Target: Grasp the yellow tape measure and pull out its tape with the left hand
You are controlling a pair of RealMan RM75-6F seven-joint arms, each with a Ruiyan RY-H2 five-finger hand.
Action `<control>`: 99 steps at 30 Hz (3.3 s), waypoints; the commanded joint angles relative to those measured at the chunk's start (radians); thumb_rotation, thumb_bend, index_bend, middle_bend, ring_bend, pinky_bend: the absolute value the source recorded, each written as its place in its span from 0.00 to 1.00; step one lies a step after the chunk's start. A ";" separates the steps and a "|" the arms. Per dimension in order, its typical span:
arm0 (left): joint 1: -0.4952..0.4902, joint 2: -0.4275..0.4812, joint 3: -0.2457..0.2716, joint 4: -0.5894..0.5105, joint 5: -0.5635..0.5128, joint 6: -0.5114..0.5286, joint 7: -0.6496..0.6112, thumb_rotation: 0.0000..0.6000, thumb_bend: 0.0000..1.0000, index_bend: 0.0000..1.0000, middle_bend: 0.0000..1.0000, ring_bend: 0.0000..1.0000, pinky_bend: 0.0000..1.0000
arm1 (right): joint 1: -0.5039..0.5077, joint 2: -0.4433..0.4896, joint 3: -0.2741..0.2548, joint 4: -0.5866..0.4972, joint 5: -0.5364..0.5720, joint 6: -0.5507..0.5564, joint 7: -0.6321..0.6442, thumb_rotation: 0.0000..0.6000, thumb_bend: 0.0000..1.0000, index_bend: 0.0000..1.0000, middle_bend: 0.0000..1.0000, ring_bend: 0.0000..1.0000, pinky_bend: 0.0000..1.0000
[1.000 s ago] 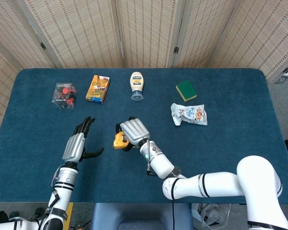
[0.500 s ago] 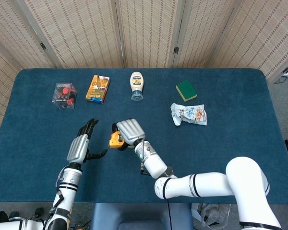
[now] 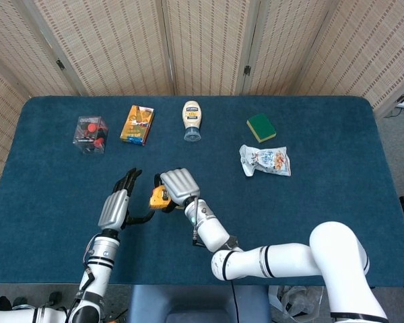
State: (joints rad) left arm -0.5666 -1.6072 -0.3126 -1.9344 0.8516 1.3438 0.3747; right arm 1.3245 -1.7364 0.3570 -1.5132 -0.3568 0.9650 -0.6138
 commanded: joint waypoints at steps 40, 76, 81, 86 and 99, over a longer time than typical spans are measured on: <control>-0.023 0.008 -0.025 0.028 -0.076 -0.026 -0.015 1.00 0.41 0.00 0.00 0.00 0.00 | -0.008 -0.003 -0.003 0.006 -0.011 -0.007 -0.007 1.00 0.15 0.63 0.58 0.50 0.29; -0.015 0.061 -0.020 0.021 -0.075 -0.067 -0.084 1.00 0.57 0.26 0.00 0.00 0.00 | -0.021 0.024 -0.012 0.008 -0.006 -0.005 -0.018 1.00 0.15 0.63 0.58 0.51 0.29; -0.019 0.063 -0.019 0.022 -0.081 -0.079 -0.087 1.00 0.58 0.38 0.00 0.00 0.00 | -0.024 0.027 -0.012 0.008 -0.009 -0.005 -0.017 1.00 0.15 0.63 0.58 0.51 0.29; -0.024 0.063 -0.019 0.025 -0.084 -0.081 -0.088 1.00 0.59 0.47 0.00 0.00 0.00 | -0.028 0.028 -0.013 0.012 -0.011 -0.008 -0.012 1.00 0.15 0.63 0.58 0.51 0.29; -0.031 0.061 -0.019 0.038 -0.075 -0.082 -0.096 1.00 0.70 0.58 0.01 0.00 0.00 | -0.037 0.037 -0.013 0.016 -0.016 -0.016 0.000 1.00 0.15 0.63 0.58 0.51 0.29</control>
State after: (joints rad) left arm -0.5972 -1.5466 -0.3314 -1.8966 0.7760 1.2617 0.2786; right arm 1.2875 -1.6999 0.3436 -1.4969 -0.3728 0.9492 -0.6141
